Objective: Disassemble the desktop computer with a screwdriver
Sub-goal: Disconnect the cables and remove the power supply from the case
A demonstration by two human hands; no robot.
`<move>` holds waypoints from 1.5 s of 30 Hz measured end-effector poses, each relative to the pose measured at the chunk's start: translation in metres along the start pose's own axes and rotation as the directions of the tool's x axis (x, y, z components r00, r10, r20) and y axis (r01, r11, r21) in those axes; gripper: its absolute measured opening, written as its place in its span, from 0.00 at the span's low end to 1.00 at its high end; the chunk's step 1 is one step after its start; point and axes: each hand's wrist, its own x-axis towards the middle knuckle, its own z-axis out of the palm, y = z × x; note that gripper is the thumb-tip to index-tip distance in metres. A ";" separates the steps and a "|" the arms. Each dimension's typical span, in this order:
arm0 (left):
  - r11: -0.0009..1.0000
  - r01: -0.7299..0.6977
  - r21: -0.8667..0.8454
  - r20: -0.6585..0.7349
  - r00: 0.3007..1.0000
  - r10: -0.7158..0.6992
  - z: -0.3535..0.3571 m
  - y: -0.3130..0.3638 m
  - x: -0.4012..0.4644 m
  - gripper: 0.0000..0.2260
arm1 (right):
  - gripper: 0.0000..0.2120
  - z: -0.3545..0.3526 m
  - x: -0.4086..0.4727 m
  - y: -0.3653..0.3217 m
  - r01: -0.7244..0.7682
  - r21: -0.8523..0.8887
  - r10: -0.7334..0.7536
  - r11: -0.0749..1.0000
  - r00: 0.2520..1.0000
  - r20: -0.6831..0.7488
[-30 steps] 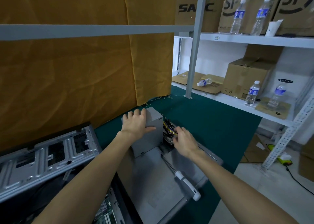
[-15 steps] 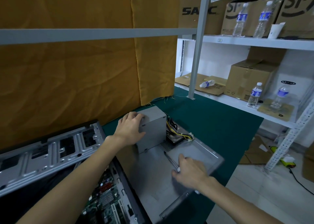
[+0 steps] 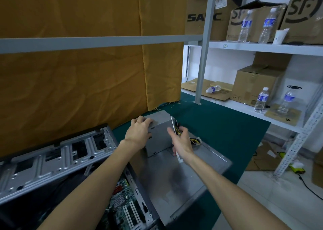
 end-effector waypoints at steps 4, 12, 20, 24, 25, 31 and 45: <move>0.999 -0.041 0.029 0.047 0.998 0.040 -0.004 0.000 -0.006 0.27 | 0.43 0.012 0.020 -0.016 -0.035 0.070 0.033 0.997 0.999 0.021; 0.986 -0.093 -0.140 -0.018 0.996 0.092 -0.066 -0.054 -0.089 0.16 | 0.24 0.025 -0.021 -0.036 0.058 -0.150 -0.063 0.987 0.997 -0.033; 0.998 -0.041 -0.037 0.079 0.996 0.044 -0.089 -0.147 -0.198 0.26 | 0.25 0.077 -0.153 -0.066 0.475 -0.820 -0.400 0.319 0.852 0.338; 0.998 -0.028 0.054 0.103 0.994 0.022 -0.096 -0.155 -0.222 0.44 | 0.11 0.078 -0.165 -0.060 0.460 -0.856 -0.492 0.235 0.816 0.303; 0.998 -0.020 0.059 0.092 0.996 0.015 -0.097 -0.153 -0.224 0.46 | 0.10 0.079 -0.165 -0.059 0.451 -0.857 -0.502 0.249 0.817 0.284; 0.997 0.008 0.075 0.072 0.997 -0.013 -0.096 -0.135 -0.226 0.46 | 0.06 0.082 -0.161 -0.062 0.411 -0.870 -0.479 0.271 0.842 0.248; 0.980 -0.117 0.163 0.176 0.980 0.088 -0.096 -0.141 -0.224 0.49 | 0.05 0.081 -0.182 -0.053 0.302 -0.953 -0.519 0.035 0.820 0.241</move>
